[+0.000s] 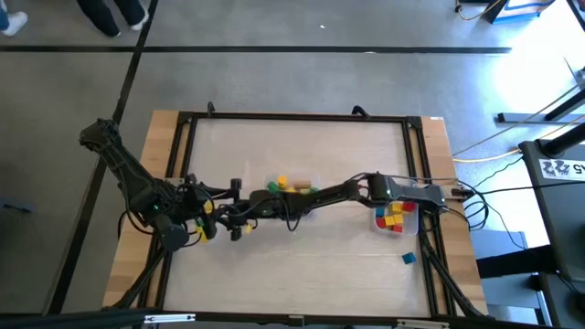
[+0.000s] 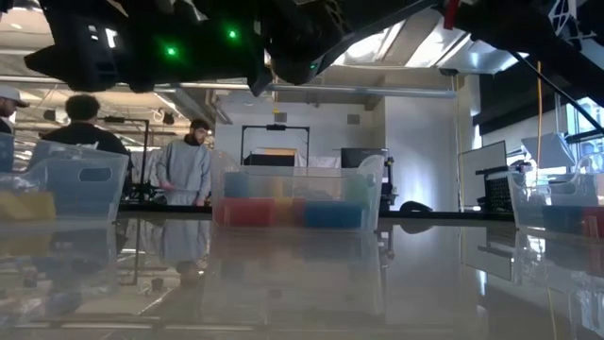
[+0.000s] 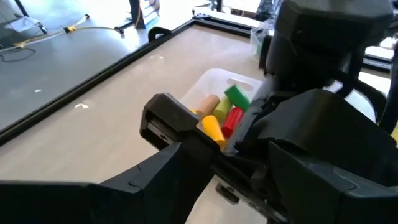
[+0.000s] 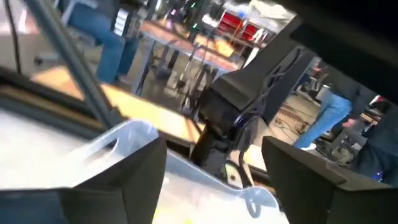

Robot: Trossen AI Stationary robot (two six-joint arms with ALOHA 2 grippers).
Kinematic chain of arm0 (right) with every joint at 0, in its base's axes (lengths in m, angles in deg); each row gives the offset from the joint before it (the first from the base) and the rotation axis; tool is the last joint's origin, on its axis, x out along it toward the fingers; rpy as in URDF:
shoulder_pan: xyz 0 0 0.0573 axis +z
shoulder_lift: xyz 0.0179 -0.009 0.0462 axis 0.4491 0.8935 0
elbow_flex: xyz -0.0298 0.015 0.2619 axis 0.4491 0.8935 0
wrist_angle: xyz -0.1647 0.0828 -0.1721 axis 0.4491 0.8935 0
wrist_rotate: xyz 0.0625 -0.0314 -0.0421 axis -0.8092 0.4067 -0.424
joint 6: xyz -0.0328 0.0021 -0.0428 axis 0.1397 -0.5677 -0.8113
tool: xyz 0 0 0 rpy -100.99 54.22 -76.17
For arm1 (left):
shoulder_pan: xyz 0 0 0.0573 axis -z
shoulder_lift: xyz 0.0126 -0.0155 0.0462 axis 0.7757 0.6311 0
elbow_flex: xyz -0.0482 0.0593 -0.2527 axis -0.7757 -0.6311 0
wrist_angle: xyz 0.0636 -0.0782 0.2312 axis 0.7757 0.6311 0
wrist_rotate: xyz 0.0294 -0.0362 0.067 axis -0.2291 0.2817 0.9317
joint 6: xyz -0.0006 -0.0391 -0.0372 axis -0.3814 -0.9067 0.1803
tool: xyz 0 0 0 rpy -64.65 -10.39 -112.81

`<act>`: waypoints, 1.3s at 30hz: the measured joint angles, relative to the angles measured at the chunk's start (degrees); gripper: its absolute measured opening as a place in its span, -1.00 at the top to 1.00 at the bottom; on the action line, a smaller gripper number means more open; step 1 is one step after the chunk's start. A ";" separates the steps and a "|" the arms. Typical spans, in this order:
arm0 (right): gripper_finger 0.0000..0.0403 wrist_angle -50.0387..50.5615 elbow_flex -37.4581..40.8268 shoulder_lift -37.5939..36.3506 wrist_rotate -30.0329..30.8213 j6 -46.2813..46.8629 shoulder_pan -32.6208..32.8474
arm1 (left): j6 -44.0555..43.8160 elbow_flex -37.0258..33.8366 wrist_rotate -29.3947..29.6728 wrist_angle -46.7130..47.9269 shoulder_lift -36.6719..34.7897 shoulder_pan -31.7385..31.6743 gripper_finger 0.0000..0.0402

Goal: Sort blocks by size
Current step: Put the blue triangular block into the left transparent bin

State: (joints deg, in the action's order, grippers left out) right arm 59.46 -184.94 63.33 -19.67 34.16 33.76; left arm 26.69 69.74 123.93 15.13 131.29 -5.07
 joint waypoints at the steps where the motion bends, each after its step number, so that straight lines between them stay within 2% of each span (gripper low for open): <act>1: -0.35 1.78 0.08 -0.64 -0.13 -0.87 -0.01 | 0.35 0.00 -0.47 0.04 0.00 0.00 -0.20; 8: -0.37 23.82 0.13 -8.74 2.70 -6.82 -0.05 | 3.51 0.16 -2.48 -1.63 -2.04 0.72 -0.20; 15: -0.37 49.30 0.15 -17.90 5.34 -6.49 -0.02 | 4.97 0.20 -3.30 -0.94 -5.40 0.74 -0.20; 23: -0.37 75.31 0.15 -25.87 5.30 0.98 2.67 | 7.41 0.20 -3.47 -0.56 -5.49 0.74 -0.20; 32: -0.37 101.78 0.16 -28.38 5.71 15.77 8.86 | 9.04 0.18 -3.50 -0.42 -5.49 0.74 -0.20; 35: -0.37 107.31 1.77 -28.51 2.69 21.51 11.51 | 9.10 0.16 -3.50 -0.44 -5.49 0.61 -0.20; 39: -0.37 113.42 4.84 -28.37 1.77 28.65 15.42 | 9.10 0.14 -3.50 -0.40 -5.49 0.61 -0.20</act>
State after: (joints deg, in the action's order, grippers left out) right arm 172.87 -180.10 34.96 -17.91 62.80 49.18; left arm 35.79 69.88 120.43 14.73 125.80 -4.46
